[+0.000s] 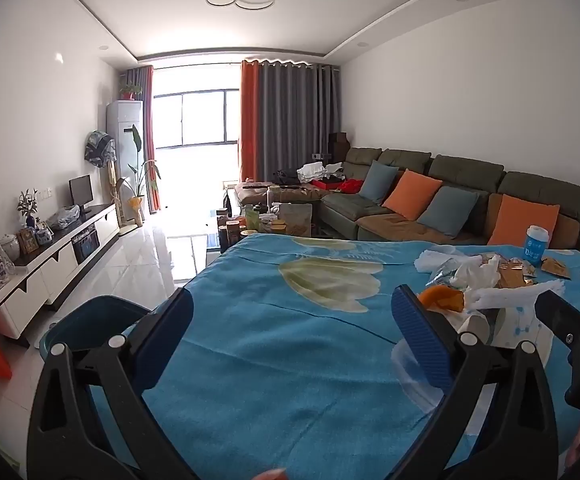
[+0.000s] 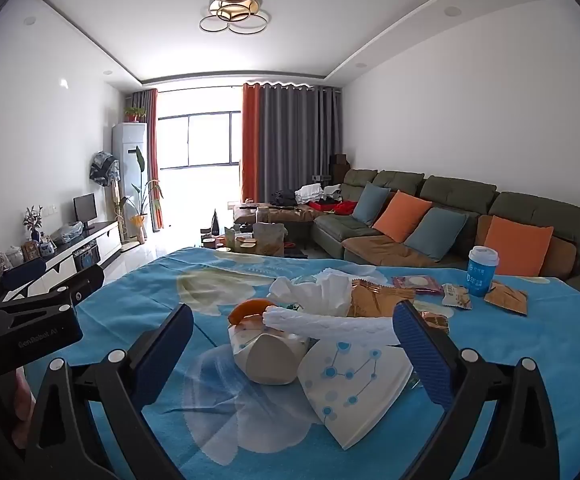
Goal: Collect trash
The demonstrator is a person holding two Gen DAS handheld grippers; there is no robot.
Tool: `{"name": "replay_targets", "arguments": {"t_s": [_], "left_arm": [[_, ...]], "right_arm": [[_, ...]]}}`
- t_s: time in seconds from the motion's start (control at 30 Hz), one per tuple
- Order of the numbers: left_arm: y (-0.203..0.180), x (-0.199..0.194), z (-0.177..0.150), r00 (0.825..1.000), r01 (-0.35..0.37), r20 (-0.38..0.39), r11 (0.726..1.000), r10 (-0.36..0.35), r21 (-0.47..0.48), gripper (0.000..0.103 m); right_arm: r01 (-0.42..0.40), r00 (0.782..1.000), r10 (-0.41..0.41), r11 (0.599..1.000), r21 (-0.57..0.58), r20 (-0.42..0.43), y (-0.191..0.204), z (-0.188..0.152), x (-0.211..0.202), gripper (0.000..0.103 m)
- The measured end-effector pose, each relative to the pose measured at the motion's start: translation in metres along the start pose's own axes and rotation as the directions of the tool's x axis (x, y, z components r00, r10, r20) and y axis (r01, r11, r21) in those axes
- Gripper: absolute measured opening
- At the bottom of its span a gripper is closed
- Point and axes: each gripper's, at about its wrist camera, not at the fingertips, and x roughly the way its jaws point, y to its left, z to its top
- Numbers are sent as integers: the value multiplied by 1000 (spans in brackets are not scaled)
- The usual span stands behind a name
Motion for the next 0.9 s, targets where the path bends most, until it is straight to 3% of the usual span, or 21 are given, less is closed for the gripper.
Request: {"name": "replay_targets", "arguments": {"t_s": [0.9], "left_arm": [[7,-5,3,1000,7,13,999,-6,-36,98]], "right_arm": [[-1,1000,1,1000,11,7,-1,-1,0,96]]}}
